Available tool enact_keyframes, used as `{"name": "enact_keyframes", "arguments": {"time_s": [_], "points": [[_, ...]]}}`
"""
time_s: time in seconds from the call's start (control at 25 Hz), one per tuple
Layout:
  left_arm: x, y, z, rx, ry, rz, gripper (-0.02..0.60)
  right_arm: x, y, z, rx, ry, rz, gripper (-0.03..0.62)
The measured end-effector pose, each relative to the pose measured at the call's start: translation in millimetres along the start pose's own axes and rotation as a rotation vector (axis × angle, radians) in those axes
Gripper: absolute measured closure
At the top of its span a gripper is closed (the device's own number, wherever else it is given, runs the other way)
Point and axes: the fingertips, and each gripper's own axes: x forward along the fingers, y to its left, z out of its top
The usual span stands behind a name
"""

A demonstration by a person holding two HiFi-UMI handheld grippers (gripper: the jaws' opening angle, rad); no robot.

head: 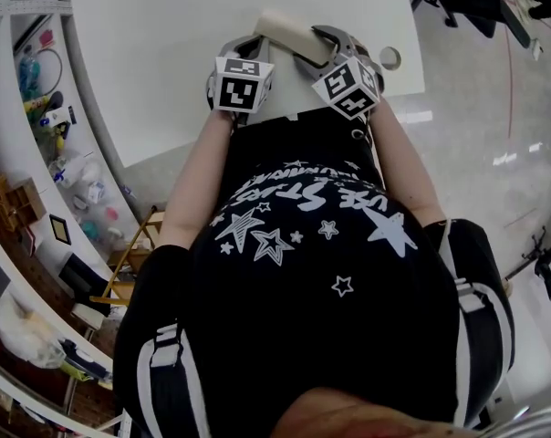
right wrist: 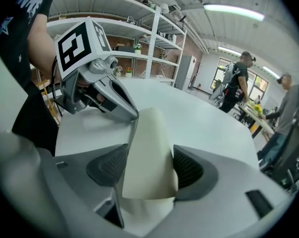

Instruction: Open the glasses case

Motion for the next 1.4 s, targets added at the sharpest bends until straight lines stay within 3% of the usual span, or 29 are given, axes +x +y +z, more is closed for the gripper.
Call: {"name": "enact_keyframes", "arguments": {"time_s": [0.52, 0.92, 1.4], "points": [[0.5, 0.4, 0.0, 0.021, 0.008, 0.000, 0.569, -0.8, -2.5, 3.4, 0.089, -0.032, 0.071, 0.296], [-0.1, -0.6, 0.1, -0.007, 0.010, -0.018, 0.569, -21.1, -21.2, 10.0, 0.177, -0.097, -0.020, 0.298], [1.4, 0.1, 0.0, 0.008, 0.010, -0.033, 0.569, -32.1, -69.6, 6.9, 0.366, -0.154, -0.117, 0.298]]}}
